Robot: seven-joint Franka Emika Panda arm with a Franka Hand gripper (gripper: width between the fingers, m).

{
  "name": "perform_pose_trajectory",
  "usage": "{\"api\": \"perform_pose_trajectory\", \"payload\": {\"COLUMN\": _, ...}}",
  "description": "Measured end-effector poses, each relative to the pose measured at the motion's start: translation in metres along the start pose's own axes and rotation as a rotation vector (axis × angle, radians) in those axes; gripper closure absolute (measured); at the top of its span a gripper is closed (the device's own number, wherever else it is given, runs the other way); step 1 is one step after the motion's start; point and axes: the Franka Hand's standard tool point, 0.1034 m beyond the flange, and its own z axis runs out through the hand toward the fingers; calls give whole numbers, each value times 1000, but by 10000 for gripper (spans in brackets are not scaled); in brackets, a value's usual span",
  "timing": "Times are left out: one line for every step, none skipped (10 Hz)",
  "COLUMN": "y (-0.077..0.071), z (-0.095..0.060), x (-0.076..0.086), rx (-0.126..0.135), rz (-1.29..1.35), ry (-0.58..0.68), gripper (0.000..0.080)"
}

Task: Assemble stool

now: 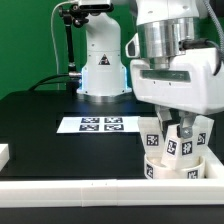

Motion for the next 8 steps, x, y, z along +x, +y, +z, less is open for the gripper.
{"api": "perform_pose_trajectory", "payload": {"y": -1, "z": 0, "x": -2, "rx": 12, "rz": 100, "ry": -7, "gripper": 459}}
{"api": "perform_pose_trajectory", "payload": {"y": -2, "z": 1, "x": -4, "rx": 20, "rz": 173, "ry": -9, "gripper": 459}}
{"api": "perform_pose_trajectory", "payload": {"y": -3, "z": 1, "x": -6, "rx": 25, "rz": 226, "ry": -9, "gripper": 459}}
{"api": "perform_pose_trajectory", "payload": {"y": -3, "z": 1, "x": -10, "rx": 25, "rz": 306, "ry": -14, "gripper": 459}}
{"api": "perform_pose_trajectory", "payload": {"y": -3, "z": 1, "x": -12, "rx": 24, "rz": 346, "ry": -16, "gripper": 459}}
{"api": "perform_pose_trajectory", "payload": {"y": -3, "z": 2, "x": -15, "rx": 24, "rz": 430, "ry": -22, "gripper": 459}}
{"api": "perform_pose_trajectory", "payload": {"y": -3, "z": 2, "x": -17, "rx": 23, "rz": 512, "ry": -29, "gripper": 459}}
{"api": "perform_pose_trajectory", "payload": {"y": -3, "z": 2, "x": -17, "rx": 18, "rz": 556, "ry": -30, "gripper": 459}}
